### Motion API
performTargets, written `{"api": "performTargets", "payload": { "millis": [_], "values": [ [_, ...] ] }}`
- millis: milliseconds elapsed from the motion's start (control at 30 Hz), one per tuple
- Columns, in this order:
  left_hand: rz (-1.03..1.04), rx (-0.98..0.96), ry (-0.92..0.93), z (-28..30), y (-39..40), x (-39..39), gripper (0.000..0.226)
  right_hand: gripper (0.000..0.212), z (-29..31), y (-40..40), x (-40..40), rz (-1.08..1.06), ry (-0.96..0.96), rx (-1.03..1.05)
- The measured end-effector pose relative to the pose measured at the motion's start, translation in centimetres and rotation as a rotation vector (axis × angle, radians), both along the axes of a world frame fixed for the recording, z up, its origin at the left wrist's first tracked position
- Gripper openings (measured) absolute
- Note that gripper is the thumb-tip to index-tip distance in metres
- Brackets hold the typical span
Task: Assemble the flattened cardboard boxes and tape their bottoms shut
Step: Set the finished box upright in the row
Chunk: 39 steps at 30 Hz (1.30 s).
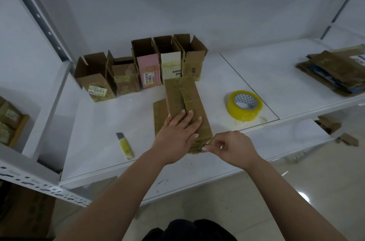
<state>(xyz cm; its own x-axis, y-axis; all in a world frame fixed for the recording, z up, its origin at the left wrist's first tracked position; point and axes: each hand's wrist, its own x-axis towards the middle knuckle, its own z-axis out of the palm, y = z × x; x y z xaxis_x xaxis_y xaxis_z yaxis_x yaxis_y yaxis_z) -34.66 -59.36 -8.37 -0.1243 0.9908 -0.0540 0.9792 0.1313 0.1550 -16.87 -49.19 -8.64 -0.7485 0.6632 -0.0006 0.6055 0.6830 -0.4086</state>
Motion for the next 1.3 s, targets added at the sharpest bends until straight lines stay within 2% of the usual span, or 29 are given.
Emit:
{"api": "performTargets", "payload": {
  "millis": [333,467,600,667,767,833,933,1167,1300],
  "values": [
    [0.012,0.014,-0.052,-0.1,-0.1,0.0,0.051,0.031,-1.0,0.5,-0.1,0.060,0.065,-0.023],
    [0.003,0.022,-0.060,0.0,-0.2,0.0,0.051,0.035,-0.4,0.9,0.7,0.034,0.112,-0.141],
    [0.007,0.026,-0.078,0.0,-0.1,-0.1,0.051,0.032,-0.2,2.0,1.6,0.024,0.275,-0.386],
    [0.003,0.030,-0.086,0.1,-0.1,-0.1,0.051,0.016,-0.9,3.0,1.8,0.017,0.280,-0.366],
    [0.000,0.029,-0.108,0.0,-0.1,-0.2,0.051,0.010,-1.5,3.3,1.2,0.071,0.240,-0.353],
    [-0.005,0.032,-0.122,0.0,-0.1,-0.2,0.051,0.018,-0.9,3.0,0.3,0.076,0.210,-0.307],
    [-0.004,0.040,-0.140,0.0,-0.1,-0.3,0.051,0.044,0.4,2.7,-1.0,0.075,0.090,-0.135],
    [0.001,0.045,-0.124,-0.2,0.0,-0.3,0.051,0.047,1.4,3.0,-2.0,0.128,-0.076,-0.051],
    [0.001,0.043,-0.145,-0.1,0.1,-0.6,0.051,0.047,1.2,3.0,-2.2,0.084,-0.068,-0.080]
  ]
}}
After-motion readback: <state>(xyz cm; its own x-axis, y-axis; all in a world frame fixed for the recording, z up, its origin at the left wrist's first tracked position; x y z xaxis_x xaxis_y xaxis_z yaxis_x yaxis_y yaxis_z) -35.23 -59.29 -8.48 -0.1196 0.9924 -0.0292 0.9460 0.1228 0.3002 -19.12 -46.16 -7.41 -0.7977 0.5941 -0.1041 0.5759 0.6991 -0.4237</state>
